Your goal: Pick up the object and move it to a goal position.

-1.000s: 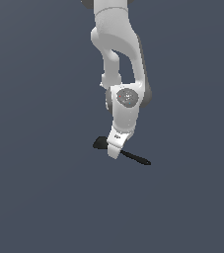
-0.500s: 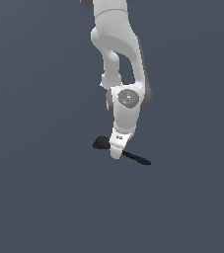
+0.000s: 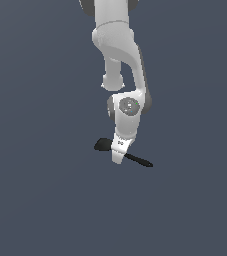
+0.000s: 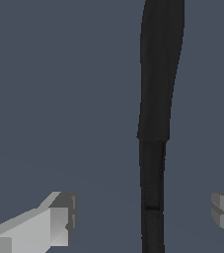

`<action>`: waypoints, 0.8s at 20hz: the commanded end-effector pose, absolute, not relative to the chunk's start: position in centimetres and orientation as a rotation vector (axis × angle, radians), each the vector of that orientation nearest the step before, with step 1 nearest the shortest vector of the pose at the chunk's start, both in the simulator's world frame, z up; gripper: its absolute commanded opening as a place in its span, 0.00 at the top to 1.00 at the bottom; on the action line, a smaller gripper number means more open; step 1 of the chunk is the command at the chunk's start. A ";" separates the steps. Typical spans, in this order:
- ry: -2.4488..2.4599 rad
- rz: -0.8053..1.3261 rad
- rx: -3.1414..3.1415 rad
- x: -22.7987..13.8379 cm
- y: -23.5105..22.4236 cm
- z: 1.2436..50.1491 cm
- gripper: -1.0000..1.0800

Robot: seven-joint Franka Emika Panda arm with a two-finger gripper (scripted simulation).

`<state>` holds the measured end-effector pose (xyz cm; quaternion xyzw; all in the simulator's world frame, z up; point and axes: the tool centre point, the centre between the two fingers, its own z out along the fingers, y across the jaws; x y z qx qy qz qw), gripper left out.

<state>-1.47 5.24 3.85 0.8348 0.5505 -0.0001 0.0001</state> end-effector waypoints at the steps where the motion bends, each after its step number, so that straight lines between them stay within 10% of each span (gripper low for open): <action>1: 1.731 -0.001 2.622 -1.5 5.2 2.7 0.04; 7: 1.732 0.000 2.621 -1.4 5.2 1.7 0.04; 8: 1.732 0.000 2.621 -1.4 5.2 1.7 1.00; 16: 1.732 0.000 2.621 -1.4 5.2 1.7 1.00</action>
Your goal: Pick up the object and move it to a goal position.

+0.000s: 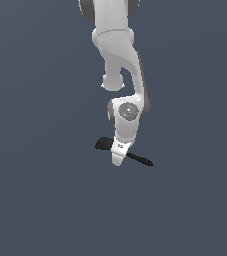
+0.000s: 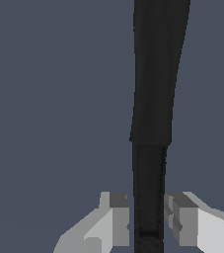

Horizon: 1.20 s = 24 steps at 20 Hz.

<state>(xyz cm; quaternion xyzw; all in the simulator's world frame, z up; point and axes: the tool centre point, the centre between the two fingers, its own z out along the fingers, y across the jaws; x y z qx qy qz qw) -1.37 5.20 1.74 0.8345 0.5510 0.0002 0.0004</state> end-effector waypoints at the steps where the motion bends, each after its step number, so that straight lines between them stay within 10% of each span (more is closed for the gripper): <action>1: 1.732 0.000 2.621 -1.4 5.2 1.7 1.00; 24: 1.734 0.001 2.622 2.0 13.9 14.4 1.00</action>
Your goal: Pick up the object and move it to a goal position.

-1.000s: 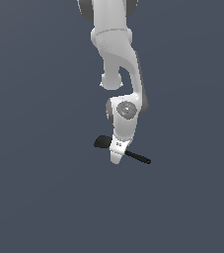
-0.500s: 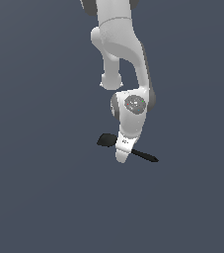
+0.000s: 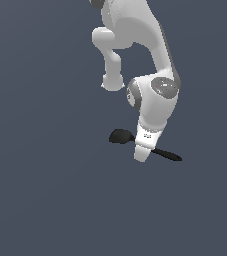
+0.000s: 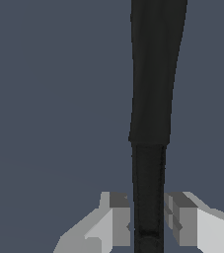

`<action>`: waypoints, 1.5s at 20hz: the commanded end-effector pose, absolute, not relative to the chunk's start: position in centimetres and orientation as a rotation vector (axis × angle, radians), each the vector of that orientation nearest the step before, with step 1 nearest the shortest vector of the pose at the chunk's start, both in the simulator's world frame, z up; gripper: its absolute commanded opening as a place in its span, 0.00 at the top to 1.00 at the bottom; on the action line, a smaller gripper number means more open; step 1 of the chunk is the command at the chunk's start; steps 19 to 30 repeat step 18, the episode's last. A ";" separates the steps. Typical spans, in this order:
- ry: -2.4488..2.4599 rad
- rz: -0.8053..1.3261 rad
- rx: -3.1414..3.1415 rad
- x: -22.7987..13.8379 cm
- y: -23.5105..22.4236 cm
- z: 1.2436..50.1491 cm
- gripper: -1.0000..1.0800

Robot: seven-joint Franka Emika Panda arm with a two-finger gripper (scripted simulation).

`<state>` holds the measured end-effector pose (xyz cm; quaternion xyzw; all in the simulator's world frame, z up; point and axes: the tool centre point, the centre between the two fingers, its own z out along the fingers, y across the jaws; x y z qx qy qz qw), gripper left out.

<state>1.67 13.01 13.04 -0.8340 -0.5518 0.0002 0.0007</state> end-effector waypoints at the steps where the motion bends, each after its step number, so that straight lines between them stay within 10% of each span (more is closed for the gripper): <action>1: -1.732 -0.001 -2.619 2.3 14.4 15.2 1.00; 30: -1.731 0.000 -2.621 4.1 17.6 19.8 1.00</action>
